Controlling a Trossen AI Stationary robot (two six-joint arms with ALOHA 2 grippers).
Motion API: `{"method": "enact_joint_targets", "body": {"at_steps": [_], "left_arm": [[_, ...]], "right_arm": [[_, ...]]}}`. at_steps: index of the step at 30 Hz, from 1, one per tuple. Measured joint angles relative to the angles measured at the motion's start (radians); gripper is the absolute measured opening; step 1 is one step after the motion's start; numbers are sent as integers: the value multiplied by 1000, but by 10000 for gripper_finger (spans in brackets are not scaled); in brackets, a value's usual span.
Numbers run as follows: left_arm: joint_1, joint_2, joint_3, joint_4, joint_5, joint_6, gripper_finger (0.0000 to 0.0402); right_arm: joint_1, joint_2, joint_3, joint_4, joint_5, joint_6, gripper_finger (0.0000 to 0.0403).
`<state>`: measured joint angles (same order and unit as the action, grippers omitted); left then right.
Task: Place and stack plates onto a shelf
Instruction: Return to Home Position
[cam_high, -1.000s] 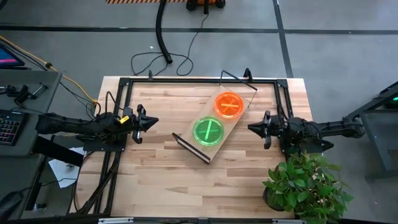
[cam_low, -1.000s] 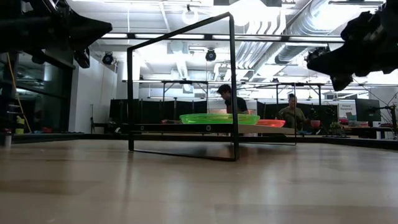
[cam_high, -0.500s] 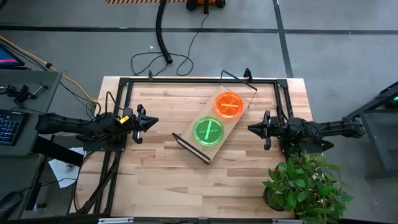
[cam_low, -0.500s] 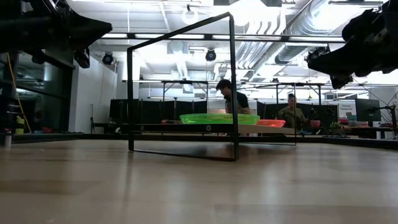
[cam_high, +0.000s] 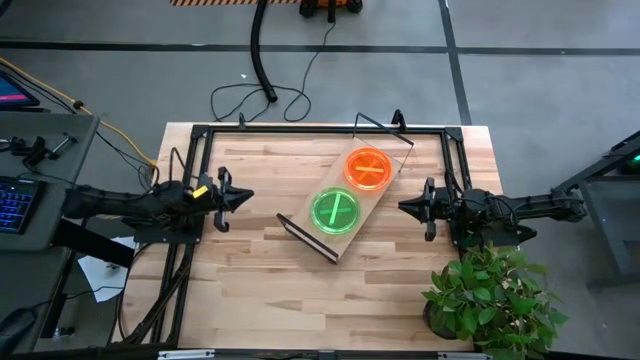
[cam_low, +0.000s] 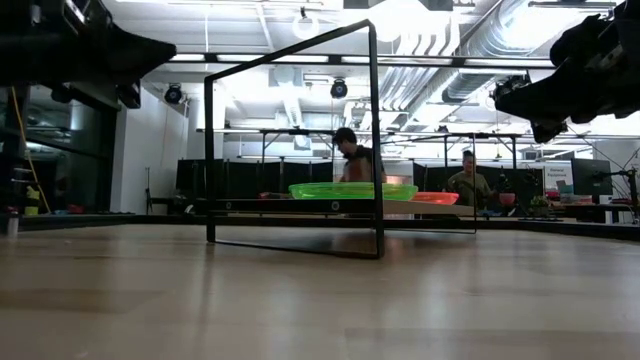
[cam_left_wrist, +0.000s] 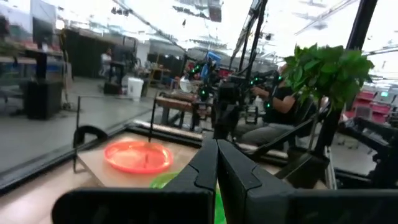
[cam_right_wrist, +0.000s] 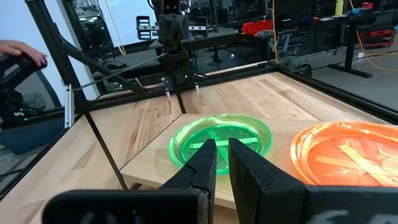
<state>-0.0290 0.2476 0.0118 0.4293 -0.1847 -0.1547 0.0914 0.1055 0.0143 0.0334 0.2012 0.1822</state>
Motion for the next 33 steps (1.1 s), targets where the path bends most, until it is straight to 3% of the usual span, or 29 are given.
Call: {"method": "enact_joint_targets", "body": {"at_steps": [7, 9, 16, 21, 33], "left_arm": [[10, -229, 0, -331, 18, 60, 1], [17, -243, 3, -390, 21, 79, 1], [37, -244, 1, -425, 177, 196, 1], [63, -244, 1, -423, 175, 117, 1], [76, -240, 1, -422, 173, 113, 1]], "right_arm": [[0, -1, 0, 0, 0, 0, 28], [0, 0, 0, 0, 0, 0, 28], [0, 0, 0, 0, 0, 0, 28], [0, 0, 0, 0, 0, 0, 28], [0, 0, 0, 0, 0, 0, 28]]}}
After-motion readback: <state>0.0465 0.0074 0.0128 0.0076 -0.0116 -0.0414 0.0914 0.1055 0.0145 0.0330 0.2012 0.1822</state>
